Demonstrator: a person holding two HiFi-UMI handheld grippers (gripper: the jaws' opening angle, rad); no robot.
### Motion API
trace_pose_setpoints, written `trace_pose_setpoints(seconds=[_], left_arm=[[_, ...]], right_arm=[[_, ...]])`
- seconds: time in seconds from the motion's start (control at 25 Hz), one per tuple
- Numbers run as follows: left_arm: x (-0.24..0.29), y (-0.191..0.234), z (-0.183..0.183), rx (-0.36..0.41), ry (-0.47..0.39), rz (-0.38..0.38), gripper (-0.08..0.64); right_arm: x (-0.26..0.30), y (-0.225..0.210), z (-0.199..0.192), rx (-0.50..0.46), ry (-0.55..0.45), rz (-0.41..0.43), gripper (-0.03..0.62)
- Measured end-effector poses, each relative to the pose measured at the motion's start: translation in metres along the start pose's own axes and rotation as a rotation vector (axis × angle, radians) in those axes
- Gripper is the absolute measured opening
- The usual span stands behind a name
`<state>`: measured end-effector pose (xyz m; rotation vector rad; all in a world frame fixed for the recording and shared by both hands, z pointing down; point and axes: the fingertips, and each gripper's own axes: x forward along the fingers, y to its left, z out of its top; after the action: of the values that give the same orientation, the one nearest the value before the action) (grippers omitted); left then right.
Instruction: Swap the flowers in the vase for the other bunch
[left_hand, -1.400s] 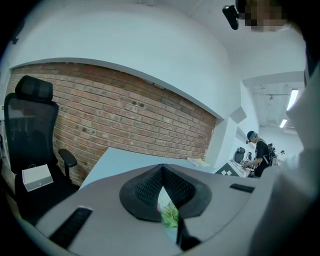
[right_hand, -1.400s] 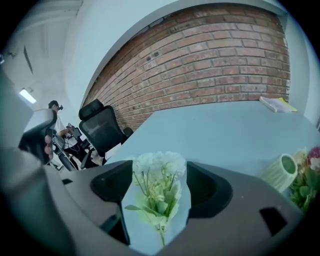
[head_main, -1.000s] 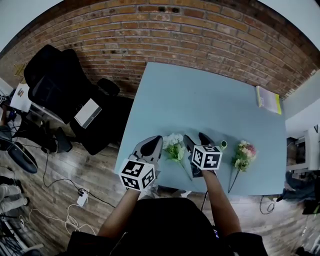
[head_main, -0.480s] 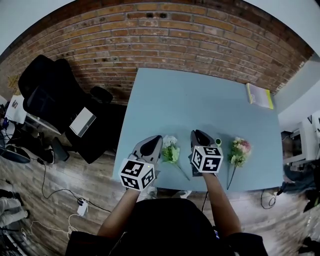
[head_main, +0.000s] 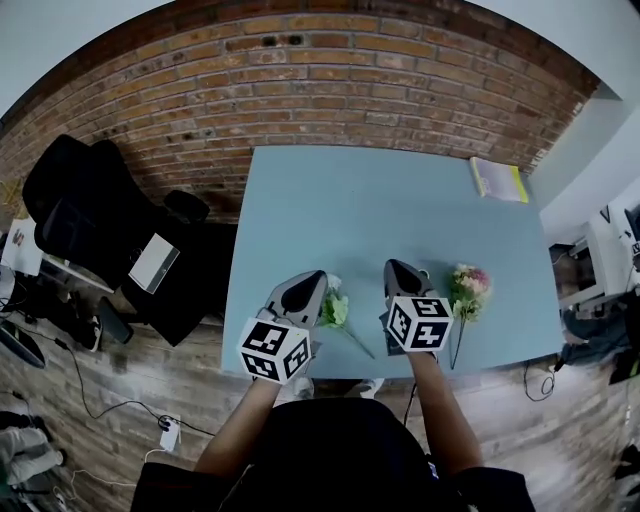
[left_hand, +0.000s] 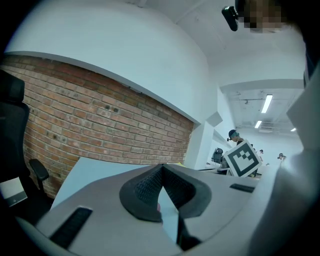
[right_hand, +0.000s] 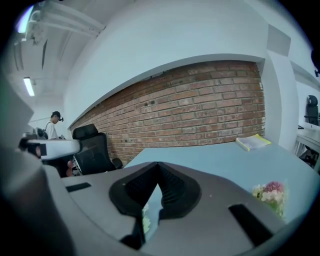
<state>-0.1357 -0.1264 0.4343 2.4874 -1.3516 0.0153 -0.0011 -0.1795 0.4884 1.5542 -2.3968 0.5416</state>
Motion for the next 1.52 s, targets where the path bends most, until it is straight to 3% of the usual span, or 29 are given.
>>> trace_pose_setpoints(seconds=[0.76, 1.52], left_arm=[[0.037, -0.074, 0.002, 0.035, 0.024, -0.226, 0.005], [0.078, -0.143, -0.021, 0.044, 0.090, -0.390, 0.005]], right_arm=[[-0.081, -0.059, 0.008, 0.071, -0.105, -0.192, 0.012], [-0.143, -0.124, -0.020, 0.153, -0.103, -0.354, 0.014]])
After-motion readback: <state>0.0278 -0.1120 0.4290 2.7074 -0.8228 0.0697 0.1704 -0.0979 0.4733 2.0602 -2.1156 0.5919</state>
